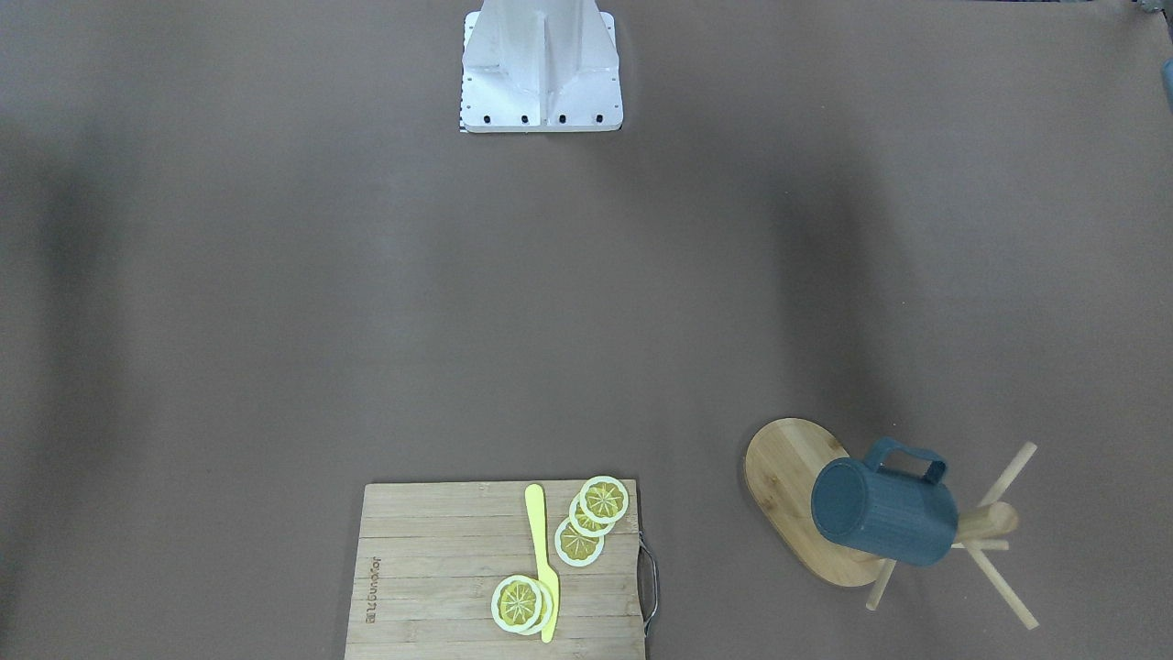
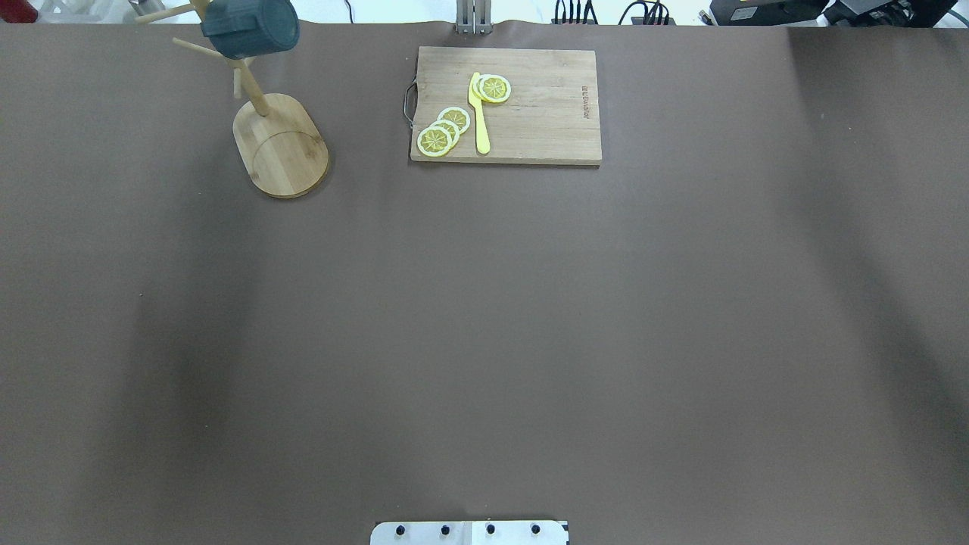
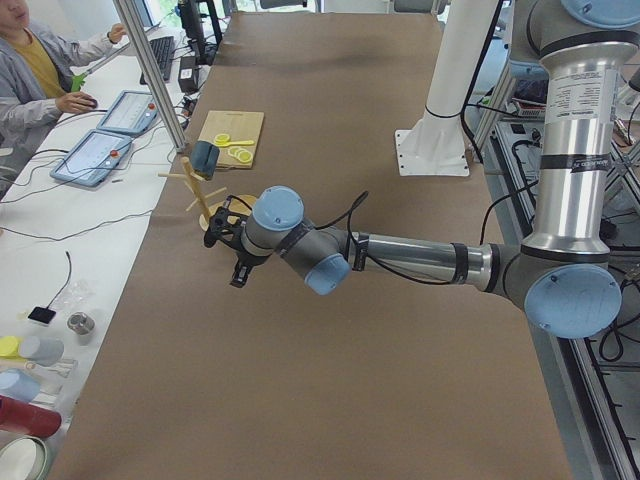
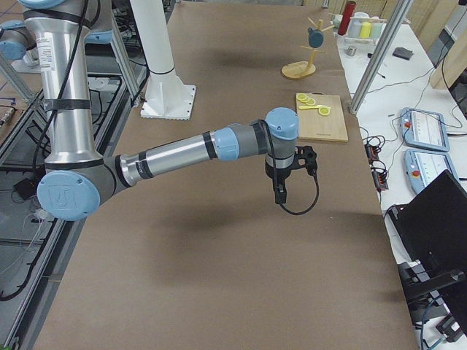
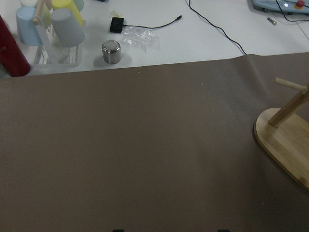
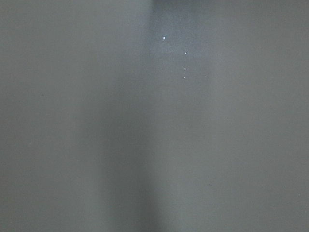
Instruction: Hang cup on storage rack
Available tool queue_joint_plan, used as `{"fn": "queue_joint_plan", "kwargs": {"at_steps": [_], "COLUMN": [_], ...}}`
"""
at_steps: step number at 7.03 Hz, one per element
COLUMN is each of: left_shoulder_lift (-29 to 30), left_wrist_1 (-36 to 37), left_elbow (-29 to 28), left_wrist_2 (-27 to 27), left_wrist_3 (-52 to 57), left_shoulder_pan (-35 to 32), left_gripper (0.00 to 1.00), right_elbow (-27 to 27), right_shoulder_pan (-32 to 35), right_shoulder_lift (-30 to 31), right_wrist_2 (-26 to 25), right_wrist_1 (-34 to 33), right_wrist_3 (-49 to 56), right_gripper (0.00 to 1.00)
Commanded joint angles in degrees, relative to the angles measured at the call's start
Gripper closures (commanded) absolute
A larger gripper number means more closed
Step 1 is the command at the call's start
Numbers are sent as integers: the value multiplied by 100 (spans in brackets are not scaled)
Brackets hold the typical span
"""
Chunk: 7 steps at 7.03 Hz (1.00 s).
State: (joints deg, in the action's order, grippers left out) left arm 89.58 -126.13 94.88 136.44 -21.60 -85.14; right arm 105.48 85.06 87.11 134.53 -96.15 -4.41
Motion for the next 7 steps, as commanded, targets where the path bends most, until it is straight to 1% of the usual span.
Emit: {"fn": "queue_joint_plan", "kwargs": {"at_steps": [1, 3, 5, 7], "left_shoulder_lift": [-133, -142, -160, -326], "left_wrist_1": [1025, 1659, 2003, 2188], "left_elbow": [22, 66, 74, 83], "left_wrist_2": [408, 523, 515, 471], "left_wrist_3": [656, 657, 657, 998], "left_shoulder_pan": [-178, -169, -152, -99], "left_gripper": [28, 29, 29, 29], "right_elbow": [-54, -184, -562, -747], "right_shoulder_pan": [142, 265, 536, 678], "right_shoulder_lift": [0, 0, -18, 26], "right_wrist_2": [-15, -120, -129, -243], "right_wrist_1": [-393, -535, -536, -536], "right_wrist_3": [553, 784, 1274, 1591], "right_gripper": [0, 0, 0, 0]}}
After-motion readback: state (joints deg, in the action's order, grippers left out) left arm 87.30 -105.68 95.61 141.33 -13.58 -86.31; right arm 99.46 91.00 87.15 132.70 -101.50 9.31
